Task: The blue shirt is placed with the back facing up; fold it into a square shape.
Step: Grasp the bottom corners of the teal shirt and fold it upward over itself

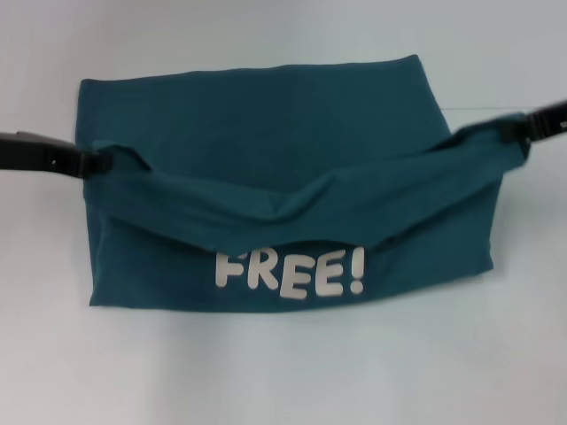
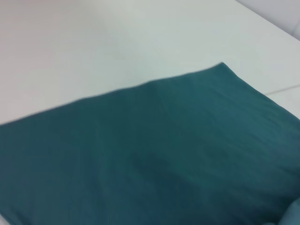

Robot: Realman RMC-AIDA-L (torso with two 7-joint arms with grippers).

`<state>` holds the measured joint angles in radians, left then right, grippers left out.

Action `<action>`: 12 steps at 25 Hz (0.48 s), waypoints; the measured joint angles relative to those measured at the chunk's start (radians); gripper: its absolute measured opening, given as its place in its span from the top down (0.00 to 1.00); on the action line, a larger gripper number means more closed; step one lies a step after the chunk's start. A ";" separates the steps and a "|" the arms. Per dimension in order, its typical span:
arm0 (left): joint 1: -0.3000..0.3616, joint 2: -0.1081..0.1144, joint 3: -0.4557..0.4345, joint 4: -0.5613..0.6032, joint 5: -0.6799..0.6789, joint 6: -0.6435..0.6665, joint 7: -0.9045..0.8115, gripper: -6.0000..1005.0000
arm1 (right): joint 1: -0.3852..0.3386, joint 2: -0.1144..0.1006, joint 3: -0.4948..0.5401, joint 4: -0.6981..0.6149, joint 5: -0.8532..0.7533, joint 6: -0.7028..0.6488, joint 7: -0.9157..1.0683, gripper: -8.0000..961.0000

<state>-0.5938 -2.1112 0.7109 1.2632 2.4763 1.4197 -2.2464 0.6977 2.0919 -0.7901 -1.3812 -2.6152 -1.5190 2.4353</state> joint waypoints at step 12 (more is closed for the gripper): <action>-0.036 -0.014 0.062 -0.155 -0.001 -0.319 0.116 0.96 | 0.018 0.000 -0.084 0.239 0.036 0.428 0.008 0.97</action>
<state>-0.6301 -2.1255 0.7733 1.1084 2.4756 1.1010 -2.1308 0.7152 2.0915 -0.8743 -1.1425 -2.5794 -1.0907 2.4434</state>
